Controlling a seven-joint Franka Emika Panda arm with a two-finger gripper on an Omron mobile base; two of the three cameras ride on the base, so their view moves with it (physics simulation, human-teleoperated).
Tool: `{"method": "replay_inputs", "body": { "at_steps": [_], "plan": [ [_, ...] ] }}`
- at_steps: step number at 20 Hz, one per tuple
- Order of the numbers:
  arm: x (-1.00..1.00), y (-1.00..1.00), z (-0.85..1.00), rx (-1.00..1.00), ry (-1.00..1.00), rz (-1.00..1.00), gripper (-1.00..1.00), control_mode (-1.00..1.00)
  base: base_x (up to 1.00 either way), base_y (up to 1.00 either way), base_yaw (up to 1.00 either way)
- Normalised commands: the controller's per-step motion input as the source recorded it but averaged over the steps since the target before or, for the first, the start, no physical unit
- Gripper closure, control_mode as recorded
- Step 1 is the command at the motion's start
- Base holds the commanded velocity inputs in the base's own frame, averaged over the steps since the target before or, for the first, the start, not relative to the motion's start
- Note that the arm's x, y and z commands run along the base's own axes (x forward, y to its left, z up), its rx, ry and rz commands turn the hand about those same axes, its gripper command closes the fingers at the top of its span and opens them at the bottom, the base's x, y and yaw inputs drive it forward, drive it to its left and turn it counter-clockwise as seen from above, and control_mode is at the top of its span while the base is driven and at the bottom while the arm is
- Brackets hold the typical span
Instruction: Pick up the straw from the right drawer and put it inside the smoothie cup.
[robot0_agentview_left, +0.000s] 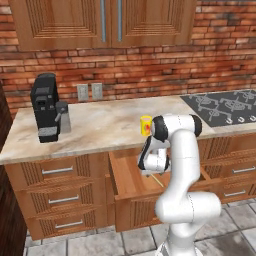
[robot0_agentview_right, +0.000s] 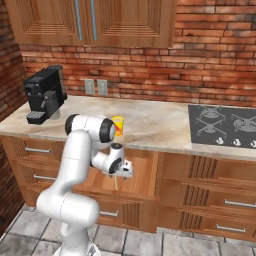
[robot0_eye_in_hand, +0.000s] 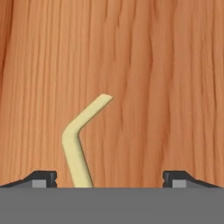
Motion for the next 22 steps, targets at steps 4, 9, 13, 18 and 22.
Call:
{"method": "replay_inputs", "body": {
  "at_steps": [4,9,13,18,22],
  "plan": [
    [0.02,0.0,-0.5,0.0,0.0,0.0,-1.0,-1.0,0.0,0.0,0.0],
    [-0.09,0.0,-0.55,0.0,0.02,0.0,1.0,-1.0,0.0,0.0,0.0],
    [-0.45,0.0,-0.44,0.0,0.05,0.0,1.0,-1.0,0.0,0.0,0.0],
    [-0.17,0.0,-0.22,0.0,0.01,0.02,1.0,-1.0,0.0,0.0,0.0],
    [0.03,0.0,-0.04,0.0,0.0,0.0,1.0,-1.0,0.0,0.0,0.0]
  ]
}}
